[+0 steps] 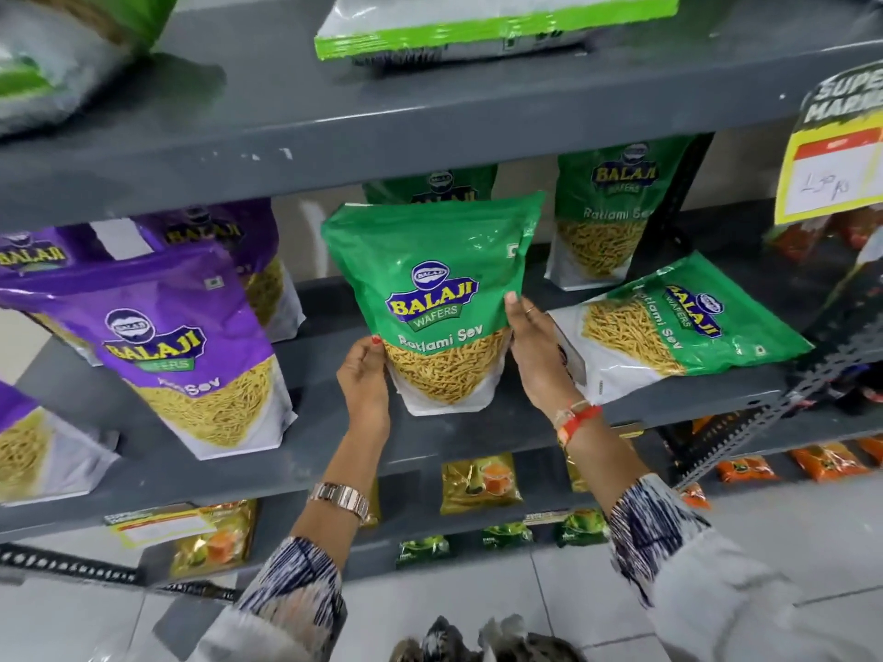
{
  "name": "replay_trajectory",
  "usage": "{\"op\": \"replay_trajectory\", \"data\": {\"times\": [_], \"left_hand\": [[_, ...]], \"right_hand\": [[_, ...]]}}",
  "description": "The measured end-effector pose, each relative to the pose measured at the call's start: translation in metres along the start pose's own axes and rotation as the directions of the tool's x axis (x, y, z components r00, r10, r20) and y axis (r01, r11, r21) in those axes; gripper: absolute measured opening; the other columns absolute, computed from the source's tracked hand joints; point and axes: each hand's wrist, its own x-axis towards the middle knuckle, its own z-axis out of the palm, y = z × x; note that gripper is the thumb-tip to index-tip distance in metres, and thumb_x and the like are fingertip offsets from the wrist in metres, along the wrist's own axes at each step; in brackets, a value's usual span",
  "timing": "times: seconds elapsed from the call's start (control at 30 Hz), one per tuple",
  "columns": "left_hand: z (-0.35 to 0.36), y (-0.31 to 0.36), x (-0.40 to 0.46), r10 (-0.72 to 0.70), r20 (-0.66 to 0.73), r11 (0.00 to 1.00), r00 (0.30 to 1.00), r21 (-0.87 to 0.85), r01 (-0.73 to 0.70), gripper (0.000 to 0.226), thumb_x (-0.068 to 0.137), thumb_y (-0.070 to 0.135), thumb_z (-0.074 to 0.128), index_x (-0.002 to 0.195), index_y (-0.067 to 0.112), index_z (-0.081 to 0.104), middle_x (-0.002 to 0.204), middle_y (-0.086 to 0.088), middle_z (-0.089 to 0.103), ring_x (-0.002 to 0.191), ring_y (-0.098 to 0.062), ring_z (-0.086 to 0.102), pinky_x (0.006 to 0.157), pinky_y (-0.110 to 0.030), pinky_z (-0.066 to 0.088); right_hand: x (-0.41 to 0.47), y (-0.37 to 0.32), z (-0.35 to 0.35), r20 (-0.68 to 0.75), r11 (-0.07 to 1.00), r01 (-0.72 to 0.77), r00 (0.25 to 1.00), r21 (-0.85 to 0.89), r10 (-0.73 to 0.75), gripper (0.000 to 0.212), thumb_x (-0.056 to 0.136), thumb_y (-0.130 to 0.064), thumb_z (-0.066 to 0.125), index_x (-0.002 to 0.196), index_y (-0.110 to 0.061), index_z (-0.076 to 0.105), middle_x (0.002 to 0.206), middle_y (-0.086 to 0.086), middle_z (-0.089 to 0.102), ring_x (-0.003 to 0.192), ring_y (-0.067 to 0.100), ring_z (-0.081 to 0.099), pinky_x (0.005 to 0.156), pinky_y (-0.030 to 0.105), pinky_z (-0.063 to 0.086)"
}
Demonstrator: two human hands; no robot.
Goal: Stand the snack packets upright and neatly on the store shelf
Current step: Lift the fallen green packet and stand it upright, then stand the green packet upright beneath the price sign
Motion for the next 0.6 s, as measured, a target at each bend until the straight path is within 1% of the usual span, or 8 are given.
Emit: {"op": "replay_trajectory", "data": {"times": [0.1, 0.17, 0.23, 0.3, 0.37, 0.47, 0.53, 0.6], "left_hand": [[0.011, 0.006, -0.015, 0.221, -0.148, 0.973, 0.964, 0.093, -0.209, 0.016, 0.092, 0.008, 0.045, 0.096, 0.013, 0.06, 0.092, 0.008, 0.068, 0.079, 0.012, 0.057, 0.08, -0.018, 0.045], [0.024, 0.009, -0.032, 0.457, -0.245, 0.888, 0.855, 0.191, -0.419, 0.023, 0.091, 0.003, 0.045, 0.112, 0.001, 0.053, 0.121, -0.015, 0.053, 0.103, 0.015, 0.049, 0.087, -0.008, 0.04], [0.043, 0.011, -0.049, 0.627, -0.254, 0.777, 0.737, 0.269, -0.568, 0.026, 0.088, 0.0, 0.047, 0.113, -0.008, 0.048, 0.124, -0.019, 0.041, 0.113, 0.014, 0.04, 0.088, -0.006, 0.037], [0.067, 0.013, -0.062, 0.763, -0.128, 0.64, 0.634, 0.293, -0.711, 0.027, 0.084, 0.002, 0.05, 0.107, -0.013, 0.046, 0.115, -0.014, 0.041, 0.112, 0.014, 0.039, 0.092, -0.007, 0.035], [0.098, 0.015, -0.07, 0.83, 0.129, 0.485, 0.543, 0.313, -0.817, 0.02, 0.084, 0.01, 0.052, 0.102, 0.001, 0.051, 0.109, -0.011, 0.046, 0.112, 0.003, 0.043, 0.098, -0.007, 0.029], [0.16, 0.009, -0.061, 0.617, 0.542, 0.432, 0.571, 0.375, -0.821, 0.022, 0.084, 0.006, 0.046, 0.104, 0.007, 0.057, 0.11, -0.015, 0.058, 0.104, -0.022, 0.052, 0.095, -0.024, 0.043], [0.207, 0.007, -0.043, 0.342, 0.651, 0.422, 0.677, 0.538, -0.73, 0.028, 0.085, 0.009, 0.043, 0.109, 0.004, 0.056, 0.108, -0.02, 0.06, 0.099, -0.033, 0.058, 0.084, -0.042, 0.051], [0.242, -0.001, -0.014, 0.127, 0.696, 0.267, 0.707, 0.662, -0.7, 0.026, 0.082, 0.014, 0.051, 0.104, 0.006, 0.063, 0.105, -0.02, 0.066, 0.096, -0.033, 0.063, 0.081, -0.038, 0.051]], "right_hand": [[0.002, -0.001, -0.008, 0.046, 0.999, 0.028, 0.999, -0.034, -0.026, 0.022, 0.097, -0.022, 0.046, 0.106, -0.033, 0.061, 0.103, -0.019, 0.07, 0.101, -0.003, 0.064, 0.092, 0.024, 0.049], [-0.002, -0.002, -0.023, 0.005, 0.994, 0.095, 0.995, -0.063, -0.095, 0.023, 0.094, -0.02, 0.05, 0.112, -0.033, 0.056, 0.114, -0.015, 0.064, 0.111, 0.001, 0.06, 0.1, 0.031, 0.047], [-0.013, -0.002, -0.044, -0.178, 0.981, 0.19, 0.967, 0.033, -0.181, 0.027, 0.09, -0.012, 0.052, 0.115, -0.023, 0.055, 0.113, -0.004, 0.064, 0.108, 0.013, 0.061, 0.091, 0.029, 0.053], [-0.025, -0.003, -0.069, -0.505, 0.941, 0.276, 0.851, 0.195, -0.144, 0.024, 0.088, -0.002, 0.052, 0.104, -0.019, 0.056, 0.101, 0.004, 0.063, 0.092, 0.016, 0.062, 0.069, 0.021, 0.056], [-0.03, 0.003, -0.092, -0.734, 0.936, 0.254, 0.679, 0.243, 0.005, 0.022, 0.089, -0.002, 0.053, 0.094, -0.024, 0.05, 0.098, 0.009, 0.06, 0.081, 0.014, 0.057, 0.05, 0.014, 0.049], [-0.028, 0.015, -0.118, -0.757, 0.917, 0.055, 0.585, 0.395, 0.291, 0.016, 0.091, -0.011, 0.054, 0.098, -0.019, 0.041, 0.1, 0.008, 0.057, 0.076, 0.011, 0.054, 0.043, 0.016, 0.049], [-0.028, 0.016, -0.131, -0.705, 0.892, -0.002, 0.613, 0.451, 0.358, 0.011, 0.094, -0.016, 0.051, 0.091, -0.016, 0.04, 0.083, 0.003, 0.052, 0.066, 0.008, 0.054, 0.045, 0.019, 0.051], [-0.026, 0.016, -0.138, -0.658, 0.901, -0.032, 0.672, 0.433, 0.34, 0.02, 0.096, -0.018, 0.047, 0.077, -0.015, 0.042, 0.069, 0.002, 0.047, 0.048, 0.004, 0.054, 0.045, 0.02, 0.05]]}}
